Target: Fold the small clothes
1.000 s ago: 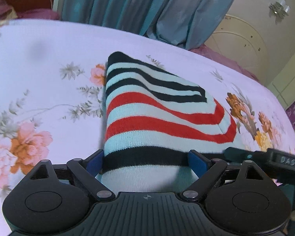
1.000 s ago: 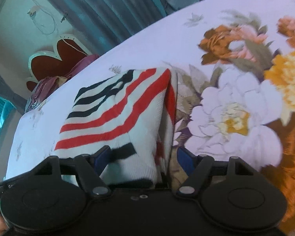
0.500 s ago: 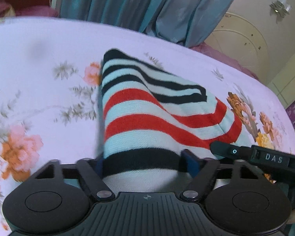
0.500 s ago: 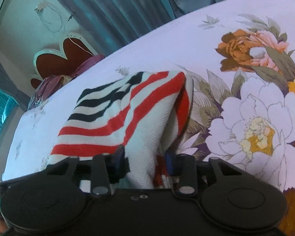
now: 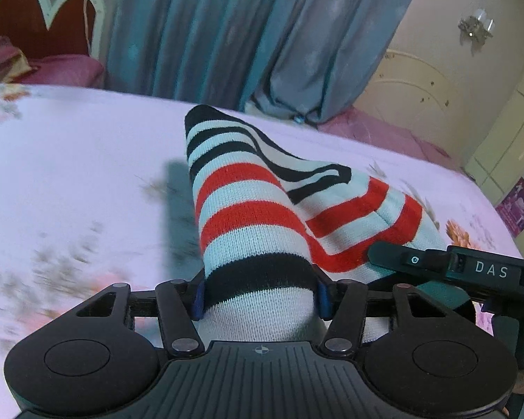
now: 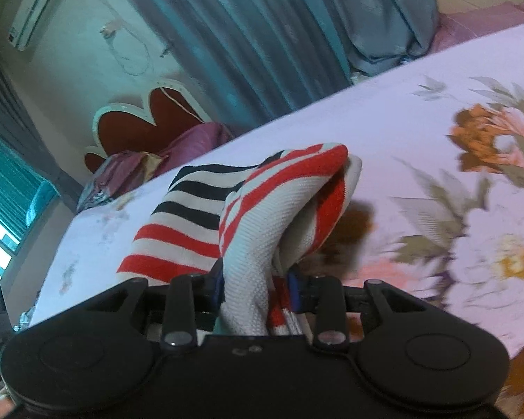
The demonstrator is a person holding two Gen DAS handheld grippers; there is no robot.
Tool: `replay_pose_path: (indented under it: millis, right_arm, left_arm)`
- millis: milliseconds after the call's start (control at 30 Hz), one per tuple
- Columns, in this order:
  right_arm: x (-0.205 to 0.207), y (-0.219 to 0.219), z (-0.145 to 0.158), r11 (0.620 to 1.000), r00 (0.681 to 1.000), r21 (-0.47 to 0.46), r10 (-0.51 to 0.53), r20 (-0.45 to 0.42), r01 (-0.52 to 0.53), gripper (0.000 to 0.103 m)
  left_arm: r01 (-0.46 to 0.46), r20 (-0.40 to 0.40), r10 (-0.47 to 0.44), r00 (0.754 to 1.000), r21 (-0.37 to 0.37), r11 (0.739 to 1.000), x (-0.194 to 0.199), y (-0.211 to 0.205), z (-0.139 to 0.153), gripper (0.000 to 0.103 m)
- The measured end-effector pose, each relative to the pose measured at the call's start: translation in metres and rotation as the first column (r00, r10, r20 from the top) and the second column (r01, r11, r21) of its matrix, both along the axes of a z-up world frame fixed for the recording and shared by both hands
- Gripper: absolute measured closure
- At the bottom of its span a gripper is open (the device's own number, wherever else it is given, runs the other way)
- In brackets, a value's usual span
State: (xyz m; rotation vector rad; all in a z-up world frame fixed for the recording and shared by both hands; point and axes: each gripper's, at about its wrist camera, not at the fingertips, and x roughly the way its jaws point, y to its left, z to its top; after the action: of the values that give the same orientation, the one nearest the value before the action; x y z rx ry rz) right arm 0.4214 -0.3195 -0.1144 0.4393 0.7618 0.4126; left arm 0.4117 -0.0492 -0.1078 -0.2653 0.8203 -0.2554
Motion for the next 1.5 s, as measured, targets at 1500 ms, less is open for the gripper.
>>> replay_pose_path:
  millis: [1500]
  right_arm:
    - [0.007,0.305,-0.005,0.975,0.995,-0.221,0.046,0.087,-0.025,0.066]
  left_arm:
    - [-0.078,0.154,0.041,0.987,0.246,0.966,-0.004,0.283,-0.056,0.021]
